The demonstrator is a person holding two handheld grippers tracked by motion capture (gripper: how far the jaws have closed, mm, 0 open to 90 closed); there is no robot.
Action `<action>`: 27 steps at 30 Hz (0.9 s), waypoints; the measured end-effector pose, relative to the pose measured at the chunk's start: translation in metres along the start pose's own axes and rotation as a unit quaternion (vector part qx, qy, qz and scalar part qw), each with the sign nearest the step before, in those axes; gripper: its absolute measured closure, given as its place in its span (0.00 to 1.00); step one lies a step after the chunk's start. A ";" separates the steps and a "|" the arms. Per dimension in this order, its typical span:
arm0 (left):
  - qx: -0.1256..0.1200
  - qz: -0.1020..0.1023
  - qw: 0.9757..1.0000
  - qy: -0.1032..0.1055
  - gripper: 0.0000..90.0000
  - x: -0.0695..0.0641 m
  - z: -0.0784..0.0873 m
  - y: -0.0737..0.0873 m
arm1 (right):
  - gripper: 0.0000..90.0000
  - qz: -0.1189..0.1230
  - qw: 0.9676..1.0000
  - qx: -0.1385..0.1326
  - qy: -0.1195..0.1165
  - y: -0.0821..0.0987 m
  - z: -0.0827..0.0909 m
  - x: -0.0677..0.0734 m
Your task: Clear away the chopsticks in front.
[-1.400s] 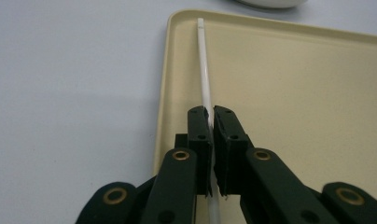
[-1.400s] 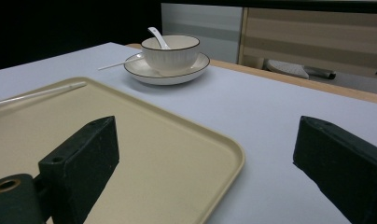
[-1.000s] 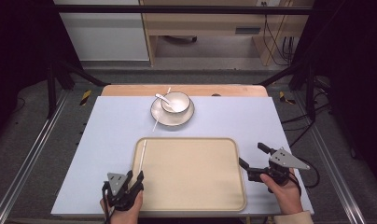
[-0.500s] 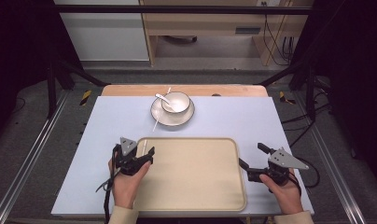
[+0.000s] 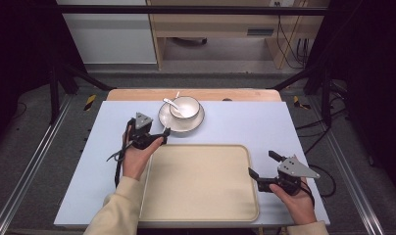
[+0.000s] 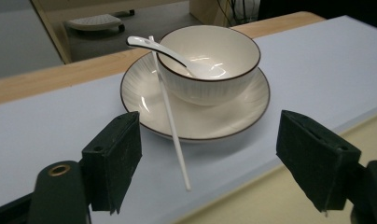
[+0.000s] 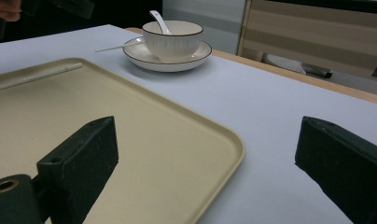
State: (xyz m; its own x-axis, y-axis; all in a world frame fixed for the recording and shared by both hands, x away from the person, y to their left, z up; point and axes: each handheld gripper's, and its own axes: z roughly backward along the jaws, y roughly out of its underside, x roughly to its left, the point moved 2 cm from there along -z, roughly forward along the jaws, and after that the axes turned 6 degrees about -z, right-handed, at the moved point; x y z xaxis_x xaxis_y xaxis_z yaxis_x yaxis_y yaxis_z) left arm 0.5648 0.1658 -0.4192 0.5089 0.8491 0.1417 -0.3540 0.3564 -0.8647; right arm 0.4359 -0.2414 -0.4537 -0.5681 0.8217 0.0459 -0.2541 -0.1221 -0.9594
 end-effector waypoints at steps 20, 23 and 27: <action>0.057 -0.006 0.998 0.002 0.60 0.023 -0.053 -0.004 | 0.07 0.006 1.000 0.005 0.000 0.001 -0.001 0.000; 0.069 -0.001 0.998 -0.004 0.63 0.027 -0.063 -0.002 | 0.07 0.007 1.000 0.008 0.001 0.002 -0.001 0.000; 0.081 0.011 0.997 -0.003 0.68 0.030 -0.073 0.002 | 0.07 0.007 1.000 0.010 0.002 0.003 -0.001 -0.001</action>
State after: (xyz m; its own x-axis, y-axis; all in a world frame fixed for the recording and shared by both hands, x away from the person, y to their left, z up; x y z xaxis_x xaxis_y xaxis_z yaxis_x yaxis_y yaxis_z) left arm 0.6362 0.1640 -0.4519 0.4956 0.8593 0.1265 -0.4870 0.3955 -0.7788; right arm 0.4368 -0.2422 -0.4566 -0.5682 0.8223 0.0317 -0.2616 -0.1439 -0.9544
